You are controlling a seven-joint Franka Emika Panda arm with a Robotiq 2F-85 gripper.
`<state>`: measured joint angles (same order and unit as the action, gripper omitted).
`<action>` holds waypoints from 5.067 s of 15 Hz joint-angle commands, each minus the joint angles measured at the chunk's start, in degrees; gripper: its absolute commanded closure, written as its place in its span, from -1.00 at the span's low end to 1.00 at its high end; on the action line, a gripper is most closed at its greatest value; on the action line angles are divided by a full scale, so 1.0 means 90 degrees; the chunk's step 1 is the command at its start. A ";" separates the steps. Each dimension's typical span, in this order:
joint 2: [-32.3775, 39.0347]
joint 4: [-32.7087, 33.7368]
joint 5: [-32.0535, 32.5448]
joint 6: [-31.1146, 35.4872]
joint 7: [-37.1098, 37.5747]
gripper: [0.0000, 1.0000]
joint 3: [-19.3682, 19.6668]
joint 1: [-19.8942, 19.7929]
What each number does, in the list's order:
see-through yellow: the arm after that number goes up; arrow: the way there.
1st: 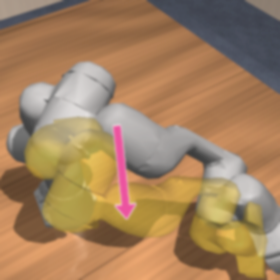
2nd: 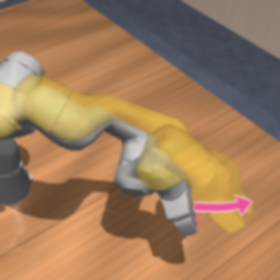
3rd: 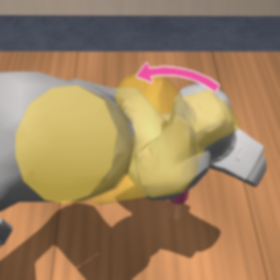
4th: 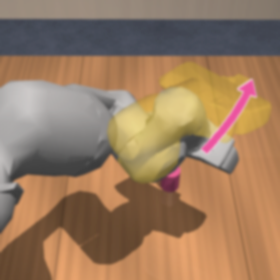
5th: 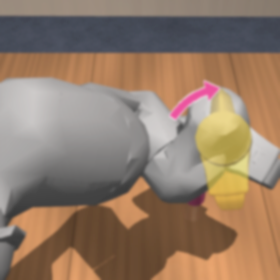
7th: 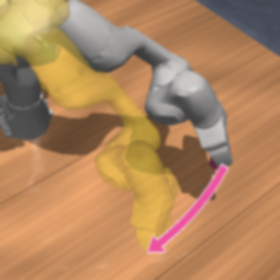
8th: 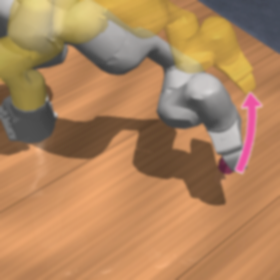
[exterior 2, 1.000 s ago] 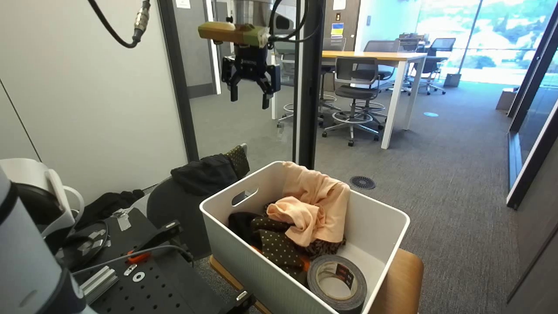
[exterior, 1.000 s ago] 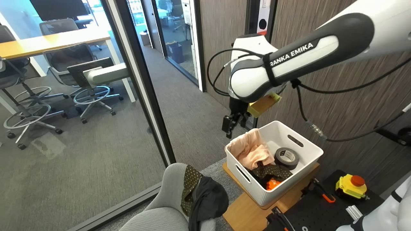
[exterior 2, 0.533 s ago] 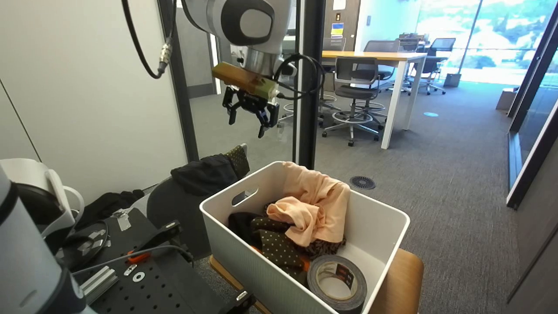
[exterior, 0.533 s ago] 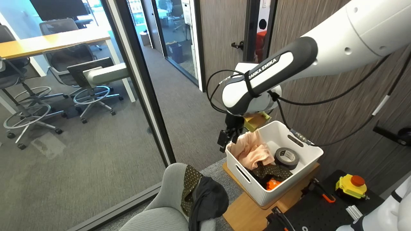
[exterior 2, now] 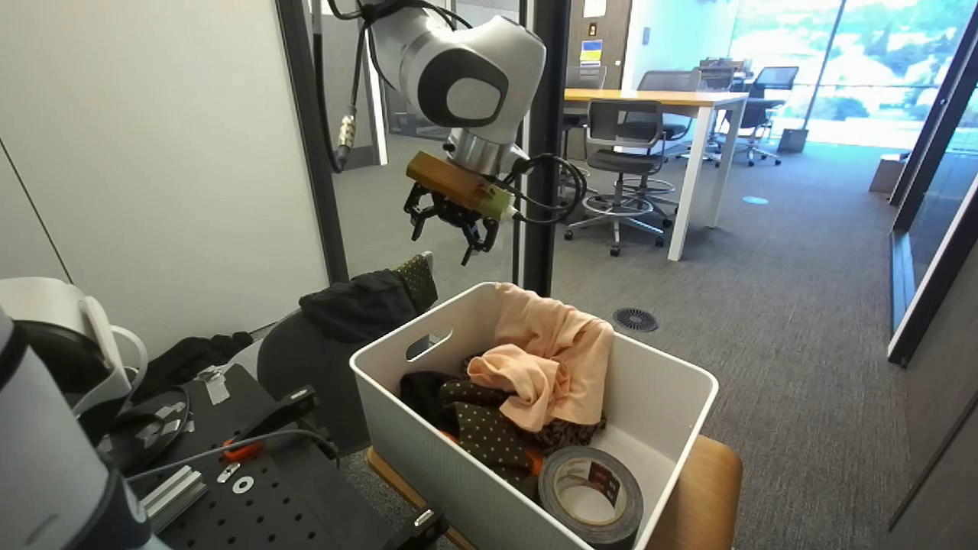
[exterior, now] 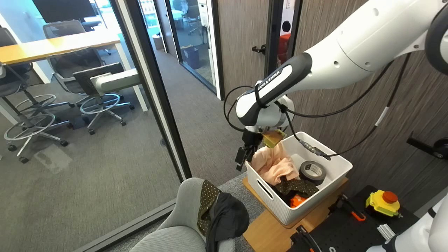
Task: Remove the black clothing from the backrest of the grey chair and place it in the white storage container
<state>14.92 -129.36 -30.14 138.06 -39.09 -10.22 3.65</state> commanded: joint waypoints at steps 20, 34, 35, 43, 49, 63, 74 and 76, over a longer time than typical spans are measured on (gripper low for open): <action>0.1926 0.0901 -0.0527 -0.1136 -0.1010 -1.00 -0.0654 -0.0150; 0.2750 0.1531 -0.0004 -0.1373 -0.1068 -1.00 -0.0903 -0.0162; 0.2756 0.1540 0.0014 -0.1385 -0.1072 -1.00 -0.0904 -0.0171; 0.2775 0.1613 0.0063 -0.1522 -0.1117 -0.03 -0.0930 -0.0196; 0.2775 0.1617 0.0059 -0.1544 -0.1117 0.75 -0.0926 -0.0205; 0.2072 0.1419 -0.0014 -0.2073 -0.1708 0.77 -0.0976 -0.0627; -0.0133 0.0926 -0.1174 -0.3014 -0.3121 0.75 -0.0403 -0.1210; -0.0737 0.0718 -0.1368 -0.2938 -0.3069 0.75 -0.0150 -0.1132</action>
<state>17.96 -118.24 -38.73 111.69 -65.54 -14.42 -7.35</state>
